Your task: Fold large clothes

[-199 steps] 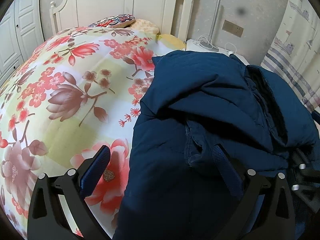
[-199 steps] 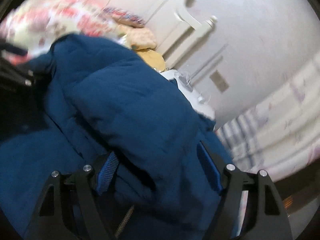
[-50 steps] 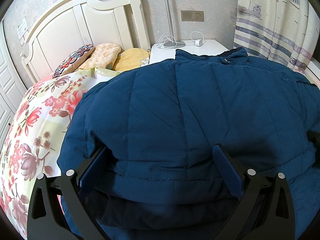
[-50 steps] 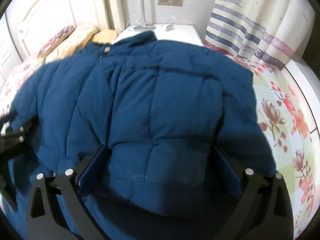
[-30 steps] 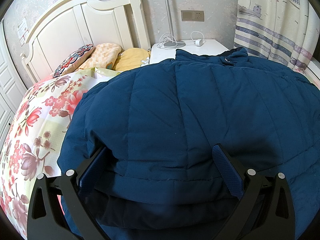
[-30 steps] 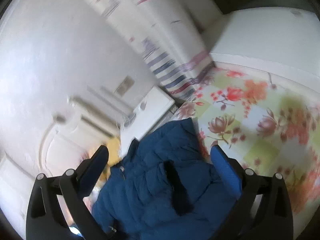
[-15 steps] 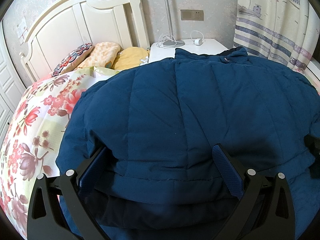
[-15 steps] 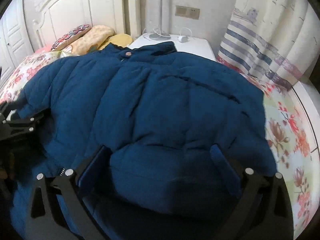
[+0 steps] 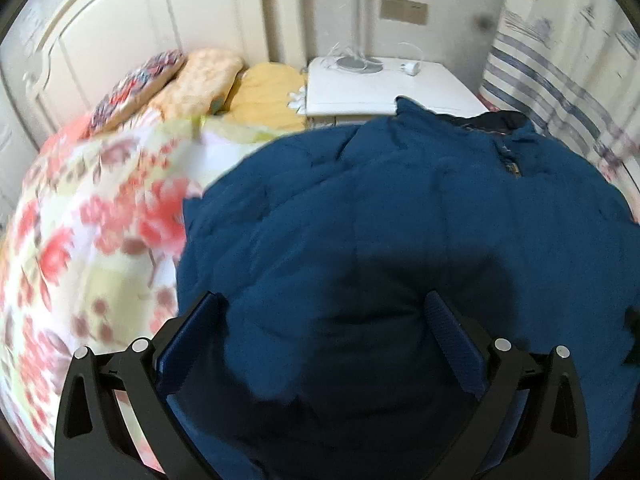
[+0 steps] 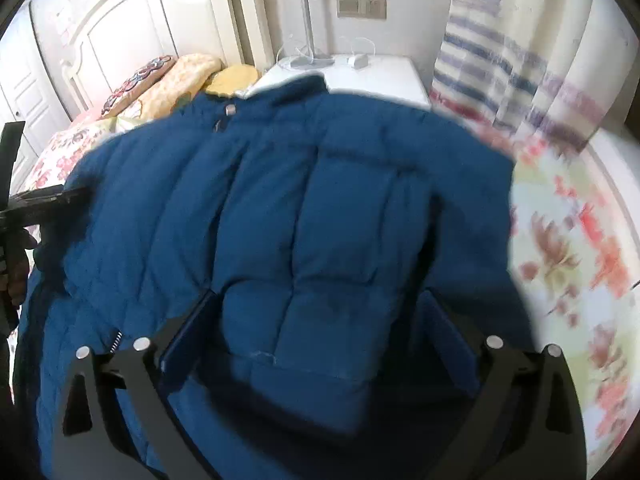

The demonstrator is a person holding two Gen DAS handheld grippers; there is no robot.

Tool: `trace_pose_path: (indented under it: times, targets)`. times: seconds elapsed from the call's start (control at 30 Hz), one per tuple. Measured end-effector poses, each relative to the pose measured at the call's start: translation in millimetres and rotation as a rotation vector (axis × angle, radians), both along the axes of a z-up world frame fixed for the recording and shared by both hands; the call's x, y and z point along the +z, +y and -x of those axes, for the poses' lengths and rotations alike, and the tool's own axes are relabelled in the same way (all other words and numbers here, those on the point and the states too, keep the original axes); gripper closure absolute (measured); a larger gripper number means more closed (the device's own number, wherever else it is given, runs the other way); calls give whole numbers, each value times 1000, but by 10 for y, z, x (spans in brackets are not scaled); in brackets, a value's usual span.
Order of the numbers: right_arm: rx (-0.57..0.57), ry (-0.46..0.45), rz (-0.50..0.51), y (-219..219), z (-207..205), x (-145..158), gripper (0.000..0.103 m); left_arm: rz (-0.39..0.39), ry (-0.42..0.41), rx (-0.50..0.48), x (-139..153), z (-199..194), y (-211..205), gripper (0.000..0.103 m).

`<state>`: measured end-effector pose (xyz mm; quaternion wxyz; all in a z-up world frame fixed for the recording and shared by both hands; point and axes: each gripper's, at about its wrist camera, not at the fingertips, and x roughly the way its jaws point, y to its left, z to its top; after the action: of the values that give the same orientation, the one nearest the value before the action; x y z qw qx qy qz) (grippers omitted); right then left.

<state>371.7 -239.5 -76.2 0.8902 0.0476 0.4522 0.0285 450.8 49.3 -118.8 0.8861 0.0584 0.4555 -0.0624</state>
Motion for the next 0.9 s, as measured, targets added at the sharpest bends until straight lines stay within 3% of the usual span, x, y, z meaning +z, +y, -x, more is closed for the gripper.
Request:
trace_pose_path:
  times: [0.13,0.23,0.33,0.43,0.53,0.6,0.63,0.73,0.8,0.9]
  targets:
    - [29,-105,17,41,-234,301,10,96,-72,-22,279,-71,-8,5]
    - [110,-33,43,208,-615,202,15,61,-12,-29,175,-334,-170,5]
    - [137,33,84,320,-783,17,13,29,72,-20,-118,-602,-285,4]
    - [148,32,62,282,-826,-32,11,39,33,-18,-181,-578,-257,4]
    - [152,8,42,208,-810,79,18,40,16,-4,-88,-517,-257,5]
    - [94,-58,42,33,-861,227,18,66,-36,-9,71,-499,-253,5]
    - [27,-45,36,-122,-959,216,18,58,-55,1,132,-525,-253,5]
    - [-60,93,7,-411,-1224,-109,18,40,41,1,-5,-704,-280,5]
    - [-46,84,-7,-439,-1218,-193,17,25,83,-17,-168,-764,-285,4]
    - [-64,35,-30,-410,-982,14,17,34,49,0,-58,-620,-250,5]
